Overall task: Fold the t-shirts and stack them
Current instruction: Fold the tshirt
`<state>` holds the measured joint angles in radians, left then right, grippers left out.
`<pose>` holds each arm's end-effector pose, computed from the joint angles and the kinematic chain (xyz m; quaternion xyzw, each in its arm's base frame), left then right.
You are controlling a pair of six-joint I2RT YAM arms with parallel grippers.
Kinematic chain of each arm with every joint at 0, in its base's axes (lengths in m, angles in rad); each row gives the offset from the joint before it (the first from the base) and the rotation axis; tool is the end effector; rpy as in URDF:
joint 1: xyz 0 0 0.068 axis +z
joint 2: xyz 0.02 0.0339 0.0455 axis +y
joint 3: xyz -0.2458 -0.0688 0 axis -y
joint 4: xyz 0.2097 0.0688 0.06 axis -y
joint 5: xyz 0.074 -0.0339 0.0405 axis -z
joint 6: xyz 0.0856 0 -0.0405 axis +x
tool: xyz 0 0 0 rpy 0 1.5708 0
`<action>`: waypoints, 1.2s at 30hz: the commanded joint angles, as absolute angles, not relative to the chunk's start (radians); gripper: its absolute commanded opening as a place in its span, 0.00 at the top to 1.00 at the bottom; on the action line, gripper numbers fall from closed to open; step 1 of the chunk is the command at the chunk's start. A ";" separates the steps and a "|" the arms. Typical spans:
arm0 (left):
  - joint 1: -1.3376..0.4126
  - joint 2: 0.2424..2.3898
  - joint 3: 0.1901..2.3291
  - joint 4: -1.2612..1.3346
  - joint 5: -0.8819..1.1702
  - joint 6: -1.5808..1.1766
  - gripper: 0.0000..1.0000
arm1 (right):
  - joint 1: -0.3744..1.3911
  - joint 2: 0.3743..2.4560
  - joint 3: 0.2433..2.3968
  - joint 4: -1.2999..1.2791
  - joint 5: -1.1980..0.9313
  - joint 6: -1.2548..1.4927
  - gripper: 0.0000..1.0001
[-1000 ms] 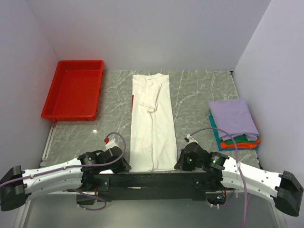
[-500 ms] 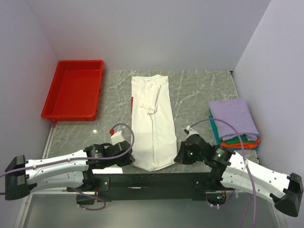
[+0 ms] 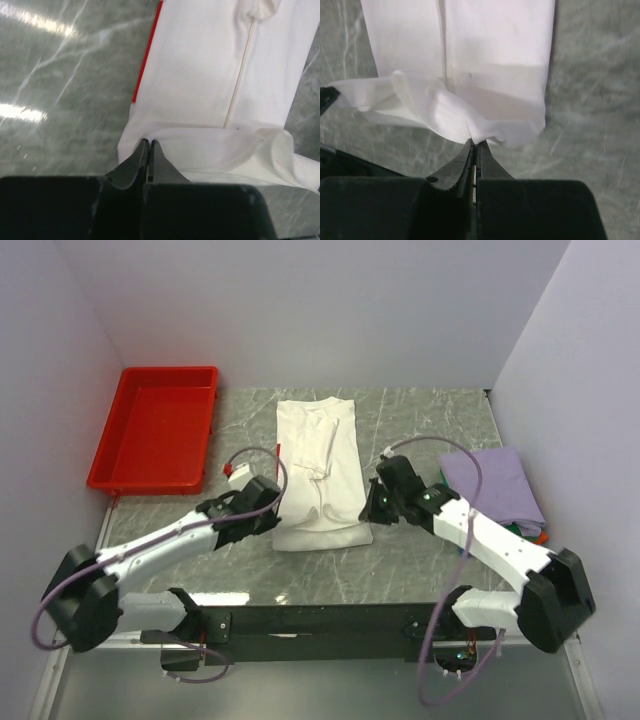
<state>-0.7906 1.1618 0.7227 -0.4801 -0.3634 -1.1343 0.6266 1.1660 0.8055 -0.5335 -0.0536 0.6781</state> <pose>0.1841 -0.1428 0.1817 -0.2163 0.9082 -0.1605 0.3204 0.1921 0.1447 0.1973 0.0154 0.9429 0.2215 0.2484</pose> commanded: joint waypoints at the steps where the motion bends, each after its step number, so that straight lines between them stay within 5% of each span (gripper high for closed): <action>1: -0.733 1.291 0.853 -0.377 -0.351 -1.028 1.00 | 0.565 1.270 0.911 -0.417 -0.081 0.634 1.00; 12: -0.632 1.607 1.135 -0.405 -0.333 -0.948 1.00 | 0.476 1.546 1.112 -0.362 -0.117 0.601 1.00; 36: -0.445 1.790 1.333 -0.364 -0.149 -0.801 1.00 | 0.308 1.770 1.265 -0.276 -0.279 0.611 1.00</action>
<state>-0.4652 1.7870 1.2839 -0.4198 -0.2089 -0.8566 0.3290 1.7554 1.2110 -0.3328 -0.2398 0.6083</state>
